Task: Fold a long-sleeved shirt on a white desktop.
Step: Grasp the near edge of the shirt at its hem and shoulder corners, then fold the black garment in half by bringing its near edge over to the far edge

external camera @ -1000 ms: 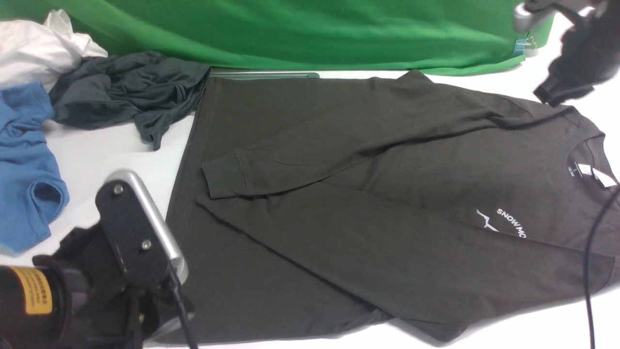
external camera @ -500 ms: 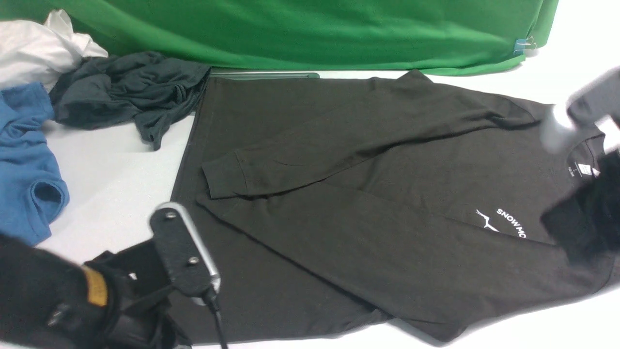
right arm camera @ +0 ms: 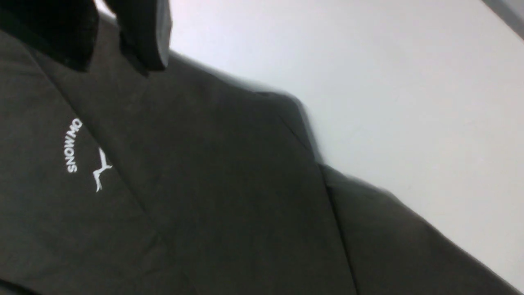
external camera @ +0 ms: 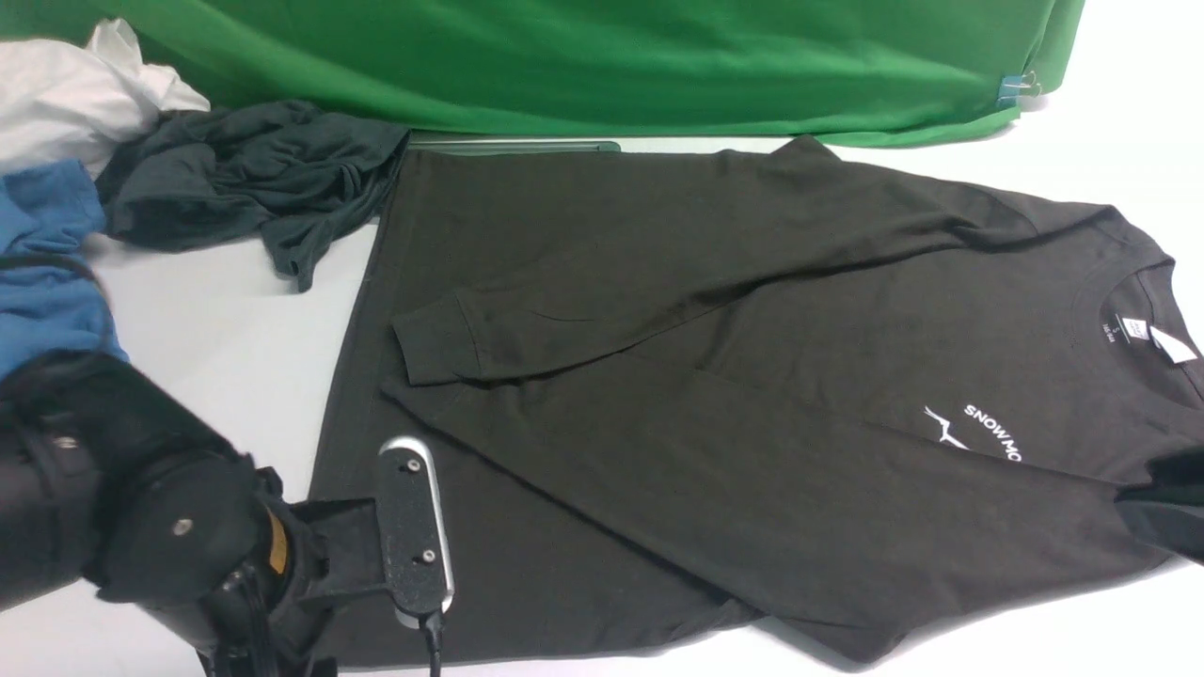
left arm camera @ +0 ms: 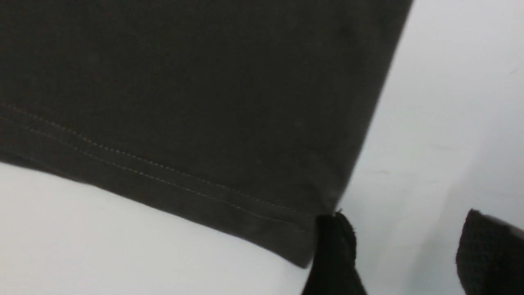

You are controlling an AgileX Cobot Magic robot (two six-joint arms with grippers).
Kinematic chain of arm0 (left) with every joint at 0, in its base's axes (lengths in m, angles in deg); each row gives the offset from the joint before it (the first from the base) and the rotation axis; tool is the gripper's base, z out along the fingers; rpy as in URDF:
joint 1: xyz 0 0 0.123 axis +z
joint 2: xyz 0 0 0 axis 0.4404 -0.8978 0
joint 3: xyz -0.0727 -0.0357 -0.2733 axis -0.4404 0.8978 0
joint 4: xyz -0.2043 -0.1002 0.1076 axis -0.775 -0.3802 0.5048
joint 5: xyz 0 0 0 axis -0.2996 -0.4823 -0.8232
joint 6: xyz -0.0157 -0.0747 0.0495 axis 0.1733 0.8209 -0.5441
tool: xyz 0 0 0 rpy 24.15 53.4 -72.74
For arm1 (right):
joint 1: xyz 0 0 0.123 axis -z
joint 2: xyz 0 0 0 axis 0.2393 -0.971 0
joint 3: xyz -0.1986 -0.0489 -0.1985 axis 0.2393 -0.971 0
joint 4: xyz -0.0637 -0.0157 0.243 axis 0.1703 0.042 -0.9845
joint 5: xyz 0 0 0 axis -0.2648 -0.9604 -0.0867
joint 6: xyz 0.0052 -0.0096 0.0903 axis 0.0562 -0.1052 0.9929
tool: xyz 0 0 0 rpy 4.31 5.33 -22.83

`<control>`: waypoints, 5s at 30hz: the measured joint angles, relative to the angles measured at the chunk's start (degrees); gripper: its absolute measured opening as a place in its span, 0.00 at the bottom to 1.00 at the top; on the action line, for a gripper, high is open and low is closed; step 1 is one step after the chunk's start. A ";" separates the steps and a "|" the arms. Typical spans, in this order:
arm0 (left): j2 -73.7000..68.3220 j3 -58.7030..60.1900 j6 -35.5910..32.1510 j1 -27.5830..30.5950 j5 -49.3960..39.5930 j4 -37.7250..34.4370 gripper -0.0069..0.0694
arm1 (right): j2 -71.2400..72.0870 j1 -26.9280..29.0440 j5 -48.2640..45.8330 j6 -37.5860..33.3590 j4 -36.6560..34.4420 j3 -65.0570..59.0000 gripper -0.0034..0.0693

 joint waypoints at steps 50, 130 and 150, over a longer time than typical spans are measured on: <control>8.60 0.01 4.21 -0.05 -3.01 -4.59 0.16 | -11.53 0.00 3.01 -8.41 0.11 -0.05 0.51; -19.76 -33.28 24.55 27.67 9.80 -6.84 0.16 | -67.22 24.57 16.61 -30.12 6.54 43.47 0.08; -35.83 -40.78 24.66 28.15 29.08 -0.68 0.17 | -82.38 24.84 28.18 -24.22 5.97 56.66 0.18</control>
